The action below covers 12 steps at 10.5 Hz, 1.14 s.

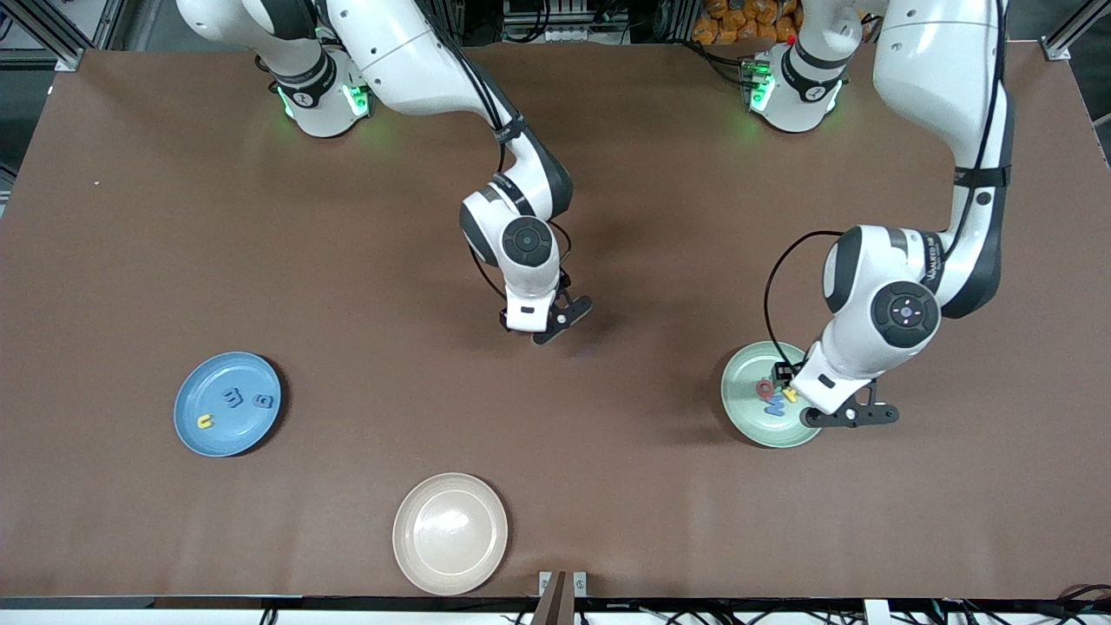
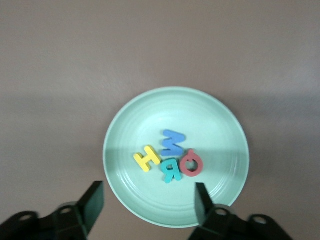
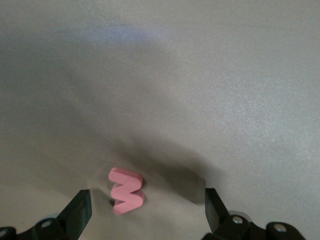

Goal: Sort upper and lower case letters into plates
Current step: 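Place the Q on the green plate while the right gripper grasps w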

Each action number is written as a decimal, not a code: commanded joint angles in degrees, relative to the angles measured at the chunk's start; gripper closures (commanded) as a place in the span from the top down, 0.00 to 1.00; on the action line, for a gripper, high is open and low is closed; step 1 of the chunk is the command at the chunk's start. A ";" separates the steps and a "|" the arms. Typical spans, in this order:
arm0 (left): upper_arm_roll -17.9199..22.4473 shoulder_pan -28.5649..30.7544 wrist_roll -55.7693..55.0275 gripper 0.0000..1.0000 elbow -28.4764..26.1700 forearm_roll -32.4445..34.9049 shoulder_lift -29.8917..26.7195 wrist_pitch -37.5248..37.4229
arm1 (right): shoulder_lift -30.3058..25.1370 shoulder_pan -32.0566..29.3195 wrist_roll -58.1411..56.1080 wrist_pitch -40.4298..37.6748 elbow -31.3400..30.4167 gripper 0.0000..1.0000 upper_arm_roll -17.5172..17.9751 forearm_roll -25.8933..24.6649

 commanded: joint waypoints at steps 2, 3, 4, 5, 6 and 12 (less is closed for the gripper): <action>1.42 -0.05 0.52 1.00 -0.73 2.29 -12.53 -5.48 | 1.72 0.84 0.67 1.74 1.65 0.93 -0.47 1.04; 1.43 0.56 0.52 1.00 -0.73 1.85 -15.26 -7.85 | 1.81 0.93 0.76 3.92 1.65 0.37 -0.47 1.30; 1.17 1.08 0.69 1.00 -0.91 1.76 -18.42 -11.61 | 1.81 0.93 0.76 4.29 1.56 0.08 -0.47 1.30; 0.47 2.31 2.00 1.00 -0.74 1.76 -20.45 -15.57 | 1.73 0.93 0.76 4.12 1.48 0.05 -0.47 1.22; -0.75 2.93 2.01 1.00 -0.65 1.59 -22.48 -16.65 | 1.73 0.93 0.76 3.86 1.47 0.05 -0.47 1.22; -16.39 19.08 2.01 1.00 0.15 2.20 -29.95 -25.08 | 0.33 1.64 0.59 1.66 1.39 0.00 -0.47 1.22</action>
